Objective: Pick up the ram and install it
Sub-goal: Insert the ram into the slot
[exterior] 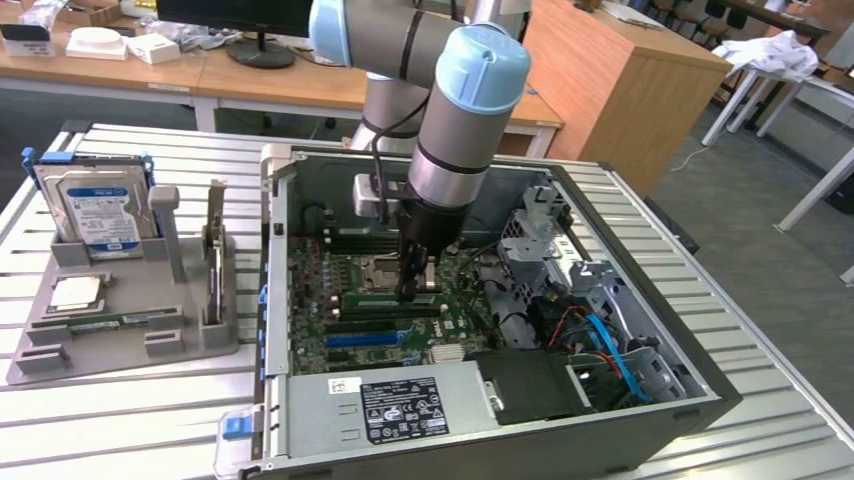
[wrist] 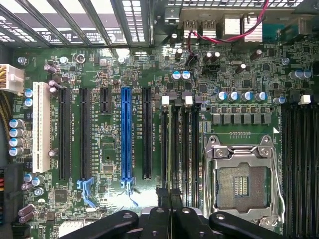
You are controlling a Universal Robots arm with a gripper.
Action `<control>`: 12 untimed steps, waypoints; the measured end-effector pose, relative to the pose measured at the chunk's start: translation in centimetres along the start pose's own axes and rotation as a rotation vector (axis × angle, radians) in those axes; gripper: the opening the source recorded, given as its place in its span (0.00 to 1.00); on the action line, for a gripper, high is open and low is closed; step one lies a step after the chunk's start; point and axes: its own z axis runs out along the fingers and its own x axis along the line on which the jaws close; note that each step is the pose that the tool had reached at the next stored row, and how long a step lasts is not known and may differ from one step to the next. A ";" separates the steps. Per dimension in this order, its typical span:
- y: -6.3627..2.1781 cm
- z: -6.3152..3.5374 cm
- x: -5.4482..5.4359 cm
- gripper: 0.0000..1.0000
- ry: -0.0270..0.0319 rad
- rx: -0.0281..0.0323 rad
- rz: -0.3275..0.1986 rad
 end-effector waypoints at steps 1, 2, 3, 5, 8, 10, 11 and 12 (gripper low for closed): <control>0.00 0.01 0.0 0.12 0.0000 0.0000 0.000; -0.01 0.04 0.0 0.12 0.0001 0.0000 0.000; 0.00 0.06 0.0 0.12 0.0003 -0.0002 0.000; 0.00 0.13 0.0 0.12 0.0003 -0.0002 0.000; -0.01 0.24 0.1 0.12 0.0005 -0.0002 0.000; -0.01 0.28 0.1 0.12 0.0008 -0.0003 0.000; -0.01 0.29 0.1 0.12 0.0005 -0.0002 0.000; -0.01 0.31 0.1 0.12 0.0002 -0.0001 0.000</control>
